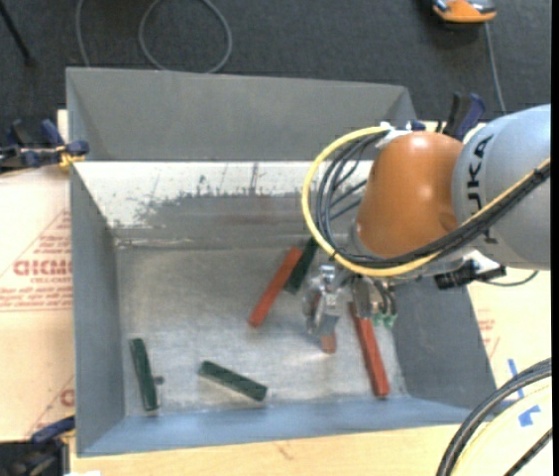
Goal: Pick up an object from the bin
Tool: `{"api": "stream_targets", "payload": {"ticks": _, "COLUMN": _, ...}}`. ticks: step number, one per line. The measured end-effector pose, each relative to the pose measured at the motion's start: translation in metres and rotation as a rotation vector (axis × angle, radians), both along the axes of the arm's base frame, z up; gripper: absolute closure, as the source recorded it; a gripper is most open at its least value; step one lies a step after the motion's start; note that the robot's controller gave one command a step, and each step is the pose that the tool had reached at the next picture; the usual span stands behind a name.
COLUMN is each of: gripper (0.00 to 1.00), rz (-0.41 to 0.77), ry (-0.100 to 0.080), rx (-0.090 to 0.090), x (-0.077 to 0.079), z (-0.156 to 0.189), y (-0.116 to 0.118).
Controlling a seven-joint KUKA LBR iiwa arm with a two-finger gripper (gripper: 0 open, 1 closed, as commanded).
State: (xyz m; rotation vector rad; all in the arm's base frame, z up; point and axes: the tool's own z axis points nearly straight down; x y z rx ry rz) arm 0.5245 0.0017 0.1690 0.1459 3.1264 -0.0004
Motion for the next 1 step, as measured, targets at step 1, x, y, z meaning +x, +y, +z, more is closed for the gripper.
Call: {"api": "stream_targets", "payload": {"ticks": 1, "gripper": 0.0, "rz": 0.002, "ry": 0.009, "rx": 0.001, "x": -0.0022, "z": -0.0048, "y": 0.0012}}
